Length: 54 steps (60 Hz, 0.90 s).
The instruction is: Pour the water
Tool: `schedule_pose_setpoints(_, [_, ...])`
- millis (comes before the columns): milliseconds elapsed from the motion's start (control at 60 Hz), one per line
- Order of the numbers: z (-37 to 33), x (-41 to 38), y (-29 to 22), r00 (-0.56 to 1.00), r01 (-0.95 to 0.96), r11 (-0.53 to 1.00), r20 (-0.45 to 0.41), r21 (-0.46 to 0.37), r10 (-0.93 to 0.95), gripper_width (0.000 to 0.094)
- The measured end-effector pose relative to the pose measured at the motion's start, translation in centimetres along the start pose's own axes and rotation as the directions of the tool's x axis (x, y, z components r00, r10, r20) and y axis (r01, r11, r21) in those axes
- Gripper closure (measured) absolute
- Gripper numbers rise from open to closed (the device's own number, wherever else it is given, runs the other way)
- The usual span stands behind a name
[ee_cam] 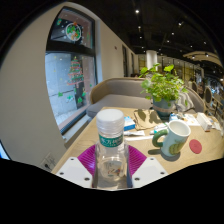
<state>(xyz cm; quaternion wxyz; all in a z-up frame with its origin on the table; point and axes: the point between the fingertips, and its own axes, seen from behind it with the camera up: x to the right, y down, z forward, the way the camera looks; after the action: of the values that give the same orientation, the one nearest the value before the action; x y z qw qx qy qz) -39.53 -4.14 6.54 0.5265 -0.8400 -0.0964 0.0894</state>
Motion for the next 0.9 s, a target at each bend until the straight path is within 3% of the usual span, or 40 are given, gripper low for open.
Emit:
schedule_pose_setpoints(83, [-0.9,0.0,-3.2,0.992,-0.118,0.993,0.039,0.030,0.117,0.0547])
schedule_pose_setpoints(183, [-1.8,0.0,-7.5,0.903,-0.412,0.911,0.142,0.028,0.405,0.0549])
schedule_pose_setpoints(300, [-2.2,1.1,-12.3,0.646,-0.736,0.677,0.275,-0.025,0.712,0.0549])
schedule_pose_setpoints(400, [-1.6,3.1,-14.5,0.382,-0.893,0.437,0.338,-0.103,0.860,0.0552])
schedule_pose_setpoints(500, [-0.5,5.4,-14.7,0.140,-0.957,0.220,0.364,-0.188,0.921,0.0553])
schedule_pose_setpoints(667, [0.8,8.2,-13.1,-0.199,-0.946,-0.097,0.318,-0.308,0.927,0.0552])
schedule_pose_setpoints(900, [2.0,9.6,-11.3,-0.343,-0.899,-0.230,0.271,-0.373,0.900,0.0552])
